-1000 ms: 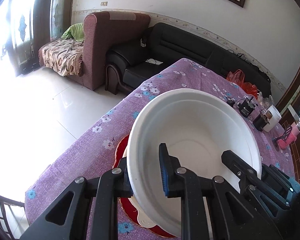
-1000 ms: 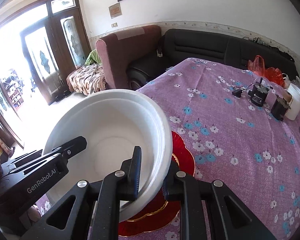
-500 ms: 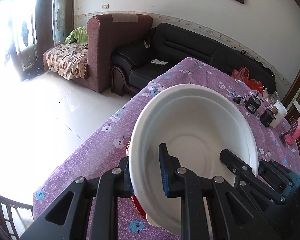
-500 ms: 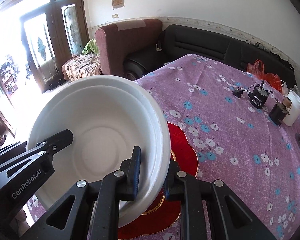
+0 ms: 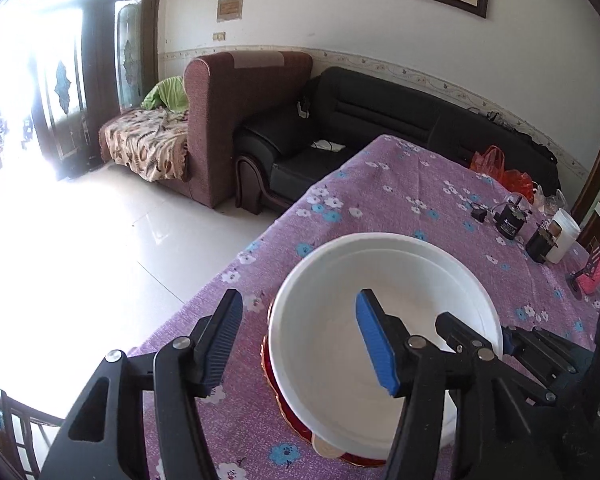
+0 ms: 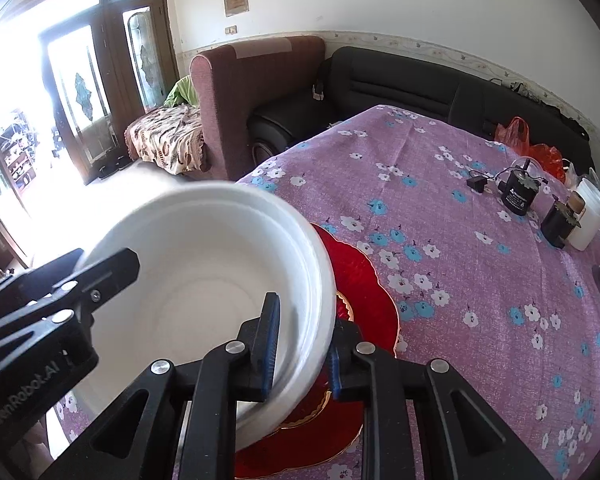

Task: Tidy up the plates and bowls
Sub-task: 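Lower the white bowl onto the beige bowl and open the left tool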

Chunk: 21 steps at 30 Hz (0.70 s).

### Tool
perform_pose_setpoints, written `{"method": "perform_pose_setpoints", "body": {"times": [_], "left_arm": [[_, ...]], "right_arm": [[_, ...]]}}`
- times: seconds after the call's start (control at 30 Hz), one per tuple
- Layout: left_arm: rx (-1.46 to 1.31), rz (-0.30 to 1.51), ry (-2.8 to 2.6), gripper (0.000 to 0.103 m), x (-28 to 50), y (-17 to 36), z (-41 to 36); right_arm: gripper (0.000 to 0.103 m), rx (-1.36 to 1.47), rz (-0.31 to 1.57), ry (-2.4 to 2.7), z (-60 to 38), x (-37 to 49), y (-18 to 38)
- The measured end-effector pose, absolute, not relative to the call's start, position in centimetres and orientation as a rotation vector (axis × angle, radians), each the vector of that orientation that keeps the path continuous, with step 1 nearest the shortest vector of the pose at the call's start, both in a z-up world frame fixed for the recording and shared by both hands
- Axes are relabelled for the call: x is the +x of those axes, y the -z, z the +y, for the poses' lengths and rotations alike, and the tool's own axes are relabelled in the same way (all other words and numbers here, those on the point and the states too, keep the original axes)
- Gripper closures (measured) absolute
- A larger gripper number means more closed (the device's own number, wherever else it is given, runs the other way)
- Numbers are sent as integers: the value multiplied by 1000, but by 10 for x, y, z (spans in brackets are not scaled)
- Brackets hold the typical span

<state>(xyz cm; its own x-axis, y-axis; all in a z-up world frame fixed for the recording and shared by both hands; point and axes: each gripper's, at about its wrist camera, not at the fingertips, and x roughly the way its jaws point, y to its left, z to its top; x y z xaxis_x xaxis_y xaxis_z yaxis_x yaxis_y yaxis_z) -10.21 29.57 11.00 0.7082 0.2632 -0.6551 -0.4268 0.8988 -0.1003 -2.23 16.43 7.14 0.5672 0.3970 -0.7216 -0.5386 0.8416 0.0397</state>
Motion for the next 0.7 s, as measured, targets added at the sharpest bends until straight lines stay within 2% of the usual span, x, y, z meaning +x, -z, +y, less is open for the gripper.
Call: {"method": "perform_pose_setpoints", "body": {"times": [0.7], "left_arm": [[-247, 691, -393, 44, -103, -107, 300]], "right_arm": [[81, -163, 801, -547, 165, -25, -71]]}}
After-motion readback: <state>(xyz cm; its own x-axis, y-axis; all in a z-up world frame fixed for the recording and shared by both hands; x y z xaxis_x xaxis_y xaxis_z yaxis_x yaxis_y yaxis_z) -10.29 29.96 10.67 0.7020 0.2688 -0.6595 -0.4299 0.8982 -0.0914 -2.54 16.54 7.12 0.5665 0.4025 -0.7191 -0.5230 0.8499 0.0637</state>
